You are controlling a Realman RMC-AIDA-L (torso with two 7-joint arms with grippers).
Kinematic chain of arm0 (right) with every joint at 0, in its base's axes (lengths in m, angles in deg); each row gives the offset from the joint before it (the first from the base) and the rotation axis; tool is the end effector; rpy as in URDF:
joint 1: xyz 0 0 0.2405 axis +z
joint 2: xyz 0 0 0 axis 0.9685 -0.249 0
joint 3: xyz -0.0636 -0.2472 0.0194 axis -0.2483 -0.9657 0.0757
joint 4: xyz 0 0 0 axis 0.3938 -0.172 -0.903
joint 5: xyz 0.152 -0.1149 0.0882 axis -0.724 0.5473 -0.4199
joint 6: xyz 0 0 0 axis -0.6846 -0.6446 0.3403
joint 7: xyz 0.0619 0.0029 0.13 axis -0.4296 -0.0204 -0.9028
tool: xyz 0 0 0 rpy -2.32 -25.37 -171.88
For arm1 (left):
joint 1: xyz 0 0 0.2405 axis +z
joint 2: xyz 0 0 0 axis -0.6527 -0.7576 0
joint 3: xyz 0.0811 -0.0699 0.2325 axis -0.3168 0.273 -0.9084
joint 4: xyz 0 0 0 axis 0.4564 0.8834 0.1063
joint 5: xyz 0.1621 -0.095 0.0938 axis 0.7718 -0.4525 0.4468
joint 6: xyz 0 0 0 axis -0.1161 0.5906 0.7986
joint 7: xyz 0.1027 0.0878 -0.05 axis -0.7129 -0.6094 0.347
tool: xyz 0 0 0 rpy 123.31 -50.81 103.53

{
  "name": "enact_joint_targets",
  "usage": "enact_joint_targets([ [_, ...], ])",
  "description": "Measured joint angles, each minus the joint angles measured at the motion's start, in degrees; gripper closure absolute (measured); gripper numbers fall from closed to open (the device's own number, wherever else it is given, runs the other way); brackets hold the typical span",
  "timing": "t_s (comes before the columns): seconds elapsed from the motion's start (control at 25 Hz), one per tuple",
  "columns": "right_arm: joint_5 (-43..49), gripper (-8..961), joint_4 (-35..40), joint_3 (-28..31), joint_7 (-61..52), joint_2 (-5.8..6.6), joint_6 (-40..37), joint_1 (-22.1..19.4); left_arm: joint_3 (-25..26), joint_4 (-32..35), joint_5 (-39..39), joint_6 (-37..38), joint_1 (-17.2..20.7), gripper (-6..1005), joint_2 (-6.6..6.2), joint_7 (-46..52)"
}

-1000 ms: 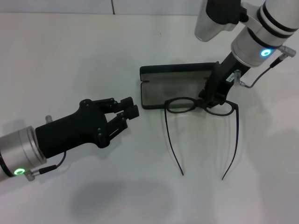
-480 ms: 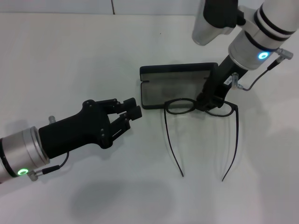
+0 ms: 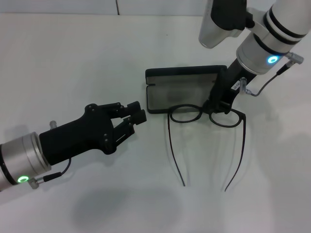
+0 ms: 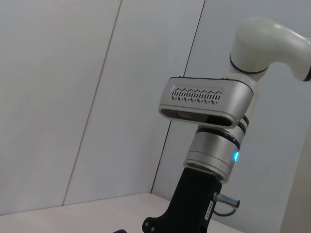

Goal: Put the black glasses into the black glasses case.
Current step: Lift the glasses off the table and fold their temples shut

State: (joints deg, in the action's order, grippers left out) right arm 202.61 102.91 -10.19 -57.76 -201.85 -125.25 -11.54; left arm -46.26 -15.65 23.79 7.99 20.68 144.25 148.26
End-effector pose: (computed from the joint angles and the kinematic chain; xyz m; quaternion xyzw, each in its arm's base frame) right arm 0.1236 0.4170 -0.0530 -0.9760 0.0924 -0.1914 0.0484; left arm -0.2672 0.2692 -0.0377 -0.8833 -0.2050 -0.3976 0.1406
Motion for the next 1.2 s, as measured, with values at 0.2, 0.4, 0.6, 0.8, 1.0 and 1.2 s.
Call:
enact_joint_targets([
  [0.2, -1.4, 917, 4.4, -0.6, -1.3, 0.01, -3.4, -1.5, 1.1, 0.0, -0.3, 0.8, 0.5, 824, -0.01, 0.1],
  [0.4, -5.0, 917, 26.8, -4.9, -7.3, 0.01, -10.0, -12.0, 3.2, -0.6, -0.8, 4.3, 0.6, 830, 0.0, 0.0],
  [0.6, -11.6, 916, 47.5, -5.8, -8.1, 0.17, -11.2, -26.0, 3.5, -0.7, -4.3, 10.2, 0.5, 836, 0.08, -0.7],
  [0.8, -26.3, 916, 51.0, 0.4, 3.7, 0.05, -5.7, -36.6, 3.4, -0.7, -7.7, 17.2, -0.5, 842, 0.18, -1.4],
  [1.0, -44.0, 917, 41.0, 4.6, 17.0, 0.51, -2.7, -39.9, 3.1, -0.7, -8.7, 20.5, -4.2, 917, 0.17, -0.1],
  [1.2, -54.2, 917, 33.1, 7.0, 27.3, 0.64, -5.5, -41.6, 0.6, -0.9, -9.0, 20.7, -9.6, 966, 0.22, 1.4],
])
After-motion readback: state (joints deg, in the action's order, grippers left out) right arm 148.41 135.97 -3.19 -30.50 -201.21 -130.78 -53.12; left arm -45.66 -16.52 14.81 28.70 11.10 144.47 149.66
